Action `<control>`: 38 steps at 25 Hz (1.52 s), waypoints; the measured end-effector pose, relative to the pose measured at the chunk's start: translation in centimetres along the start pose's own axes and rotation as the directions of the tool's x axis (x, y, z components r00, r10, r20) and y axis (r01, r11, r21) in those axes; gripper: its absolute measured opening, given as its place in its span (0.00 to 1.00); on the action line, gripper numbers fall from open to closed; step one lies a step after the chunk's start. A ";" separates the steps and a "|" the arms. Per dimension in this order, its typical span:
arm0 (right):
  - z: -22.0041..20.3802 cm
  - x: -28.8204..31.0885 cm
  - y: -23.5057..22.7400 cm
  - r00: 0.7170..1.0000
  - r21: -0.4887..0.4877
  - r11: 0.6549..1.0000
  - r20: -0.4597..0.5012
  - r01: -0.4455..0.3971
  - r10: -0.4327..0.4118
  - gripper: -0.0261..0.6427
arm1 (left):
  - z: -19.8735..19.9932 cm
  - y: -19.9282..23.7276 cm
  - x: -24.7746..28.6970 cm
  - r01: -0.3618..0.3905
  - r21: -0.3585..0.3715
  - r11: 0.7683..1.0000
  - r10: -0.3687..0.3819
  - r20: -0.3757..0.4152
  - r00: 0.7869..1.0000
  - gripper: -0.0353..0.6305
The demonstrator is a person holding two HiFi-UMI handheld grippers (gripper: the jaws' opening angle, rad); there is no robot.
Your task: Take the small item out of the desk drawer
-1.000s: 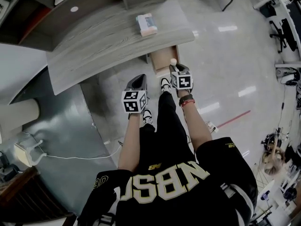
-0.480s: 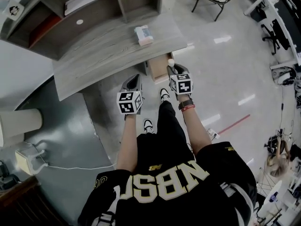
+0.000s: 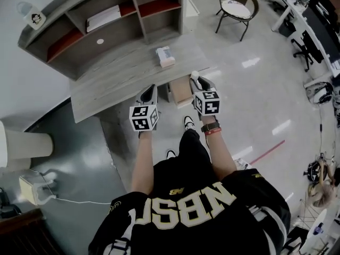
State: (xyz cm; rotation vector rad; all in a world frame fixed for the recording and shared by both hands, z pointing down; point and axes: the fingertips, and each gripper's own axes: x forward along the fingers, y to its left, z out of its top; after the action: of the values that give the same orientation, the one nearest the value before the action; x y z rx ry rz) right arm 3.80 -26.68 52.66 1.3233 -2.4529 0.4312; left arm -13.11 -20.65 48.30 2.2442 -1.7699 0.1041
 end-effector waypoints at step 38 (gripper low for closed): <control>14.7 -8.1 3.4 0.934 -0.171 0.985 0.353 0.013 0.049 0.22 | 12.5 -3.7 -2.9 -0.027 0.127 0.992 -0.012 0.291 0.957 0.06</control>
State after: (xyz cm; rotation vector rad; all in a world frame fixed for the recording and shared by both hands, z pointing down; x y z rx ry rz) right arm 3.17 -24.83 35.67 1.4089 -2.7194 -0.0244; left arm -11.71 -20.38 35.03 2.4506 -1.9698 -0.1214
